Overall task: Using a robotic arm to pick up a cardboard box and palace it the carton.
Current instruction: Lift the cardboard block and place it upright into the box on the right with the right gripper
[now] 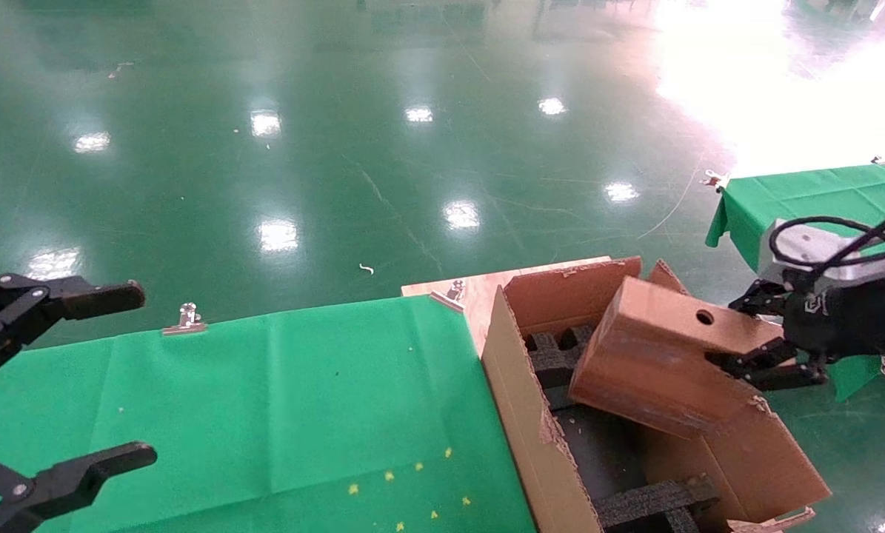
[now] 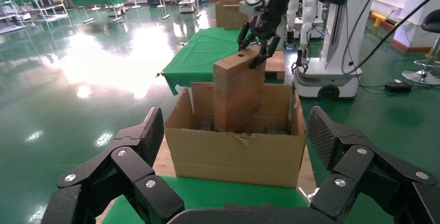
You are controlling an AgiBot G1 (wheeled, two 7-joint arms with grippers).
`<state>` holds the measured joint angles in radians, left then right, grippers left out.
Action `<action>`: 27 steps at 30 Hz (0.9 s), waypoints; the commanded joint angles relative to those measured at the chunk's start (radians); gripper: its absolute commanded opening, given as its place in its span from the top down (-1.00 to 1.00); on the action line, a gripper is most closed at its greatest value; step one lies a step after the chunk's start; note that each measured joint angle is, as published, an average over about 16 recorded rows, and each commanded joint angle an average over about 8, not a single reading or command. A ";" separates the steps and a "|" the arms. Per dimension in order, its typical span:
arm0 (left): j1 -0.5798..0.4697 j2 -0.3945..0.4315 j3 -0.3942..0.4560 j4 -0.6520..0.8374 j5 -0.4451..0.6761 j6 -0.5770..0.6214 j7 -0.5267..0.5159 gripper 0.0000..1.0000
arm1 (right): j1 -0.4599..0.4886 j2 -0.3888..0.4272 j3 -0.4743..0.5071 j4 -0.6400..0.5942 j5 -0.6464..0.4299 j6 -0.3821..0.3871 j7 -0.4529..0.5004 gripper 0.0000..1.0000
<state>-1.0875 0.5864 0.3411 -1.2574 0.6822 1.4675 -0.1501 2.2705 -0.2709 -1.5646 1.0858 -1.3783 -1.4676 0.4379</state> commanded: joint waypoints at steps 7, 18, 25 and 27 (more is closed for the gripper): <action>0.000 0.000 0.000 0.000 0.000 0.000 0.000 -1.00 | -0.054 0.057 -0.036 0.098 -0.064 0.136 0.339 1.00; 0.000 0.000 0.000 0.000 0.000 0.000 0.000 -1.00 | -0.085 0.117 -0.067 0.259 -0.186 0.230 0.746 1.00; 0.000 0.000 0.000 0.000 0.000 -0.001 0.000 -1.00 | -0.092 0.126 -0.070 0.264 -0.180 0.242 0.785 1.00; 0.000 0.000 0.000 0.000 0.000 0.000 0.000 -1.00 | -0.093 0.124 -0.070 0.259 -0.175 0.241 0.782 1.00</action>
<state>-1.0875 0.5863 0.3412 -1.2571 0.6820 1.4670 -0.1500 2.1756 -0.1494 -1.6352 1.3392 -1.5524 -1.2221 1.2307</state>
